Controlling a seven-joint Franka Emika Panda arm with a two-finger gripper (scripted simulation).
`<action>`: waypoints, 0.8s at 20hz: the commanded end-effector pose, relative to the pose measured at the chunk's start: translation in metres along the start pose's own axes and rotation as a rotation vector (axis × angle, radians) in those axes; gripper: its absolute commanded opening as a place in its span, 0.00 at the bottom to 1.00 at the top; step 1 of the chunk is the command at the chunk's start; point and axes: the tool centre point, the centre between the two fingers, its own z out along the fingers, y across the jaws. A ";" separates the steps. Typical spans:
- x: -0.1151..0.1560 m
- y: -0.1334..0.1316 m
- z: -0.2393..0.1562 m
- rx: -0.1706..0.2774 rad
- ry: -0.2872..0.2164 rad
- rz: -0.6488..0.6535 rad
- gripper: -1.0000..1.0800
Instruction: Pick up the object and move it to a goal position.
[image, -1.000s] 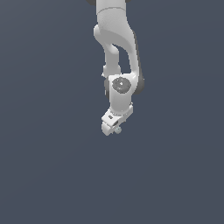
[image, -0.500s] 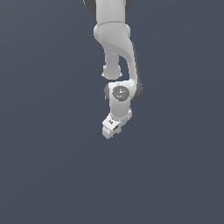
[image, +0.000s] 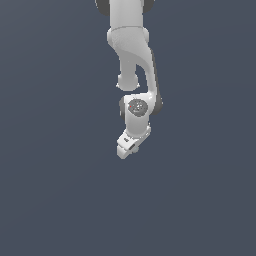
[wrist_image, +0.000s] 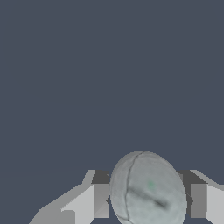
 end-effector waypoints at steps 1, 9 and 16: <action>0.000 -0.001 0.001 0.001 0.000 -0.001 0.00; -0.001 -0.003 -0.008 0.000 0.000 0.000 0.00; -0.004 -0.012 -0.038 -0.001 -0.001 -0.001 0.00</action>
